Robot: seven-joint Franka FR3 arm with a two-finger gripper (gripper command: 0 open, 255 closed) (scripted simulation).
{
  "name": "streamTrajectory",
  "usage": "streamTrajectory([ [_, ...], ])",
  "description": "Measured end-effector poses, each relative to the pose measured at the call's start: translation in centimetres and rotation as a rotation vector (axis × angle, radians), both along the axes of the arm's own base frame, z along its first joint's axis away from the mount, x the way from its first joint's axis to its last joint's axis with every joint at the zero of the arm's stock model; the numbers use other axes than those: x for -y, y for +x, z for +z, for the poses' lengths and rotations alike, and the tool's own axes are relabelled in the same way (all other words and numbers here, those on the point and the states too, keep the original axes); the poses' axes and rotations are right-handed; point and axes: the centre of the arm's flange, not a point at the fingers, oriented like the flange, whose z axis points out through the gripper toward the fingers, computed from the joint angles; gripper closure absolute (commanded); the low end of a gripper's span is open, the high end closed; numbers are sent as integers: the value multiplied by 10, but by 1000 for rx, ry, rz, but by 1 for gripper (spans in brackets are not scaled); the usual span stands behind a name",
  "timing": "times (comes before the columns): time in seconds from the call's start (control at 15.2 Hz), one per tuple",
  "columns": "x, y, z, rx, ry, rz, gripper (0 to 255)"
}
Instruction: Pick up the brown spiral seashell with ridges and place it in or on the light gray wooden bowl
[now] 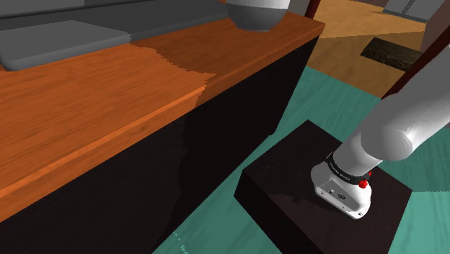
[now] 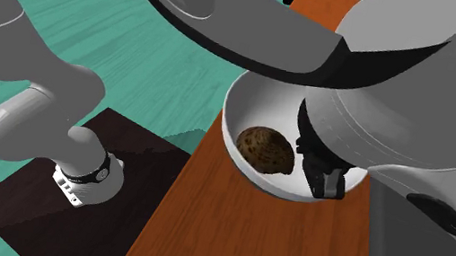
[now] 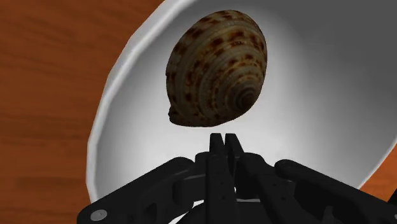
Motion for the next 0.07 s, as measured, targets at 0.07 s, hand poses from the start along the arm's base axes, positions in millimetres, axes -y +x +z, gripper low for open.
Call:
streamTrajectory([
  [0.07,0,-1,0,0,0,0,255],
])
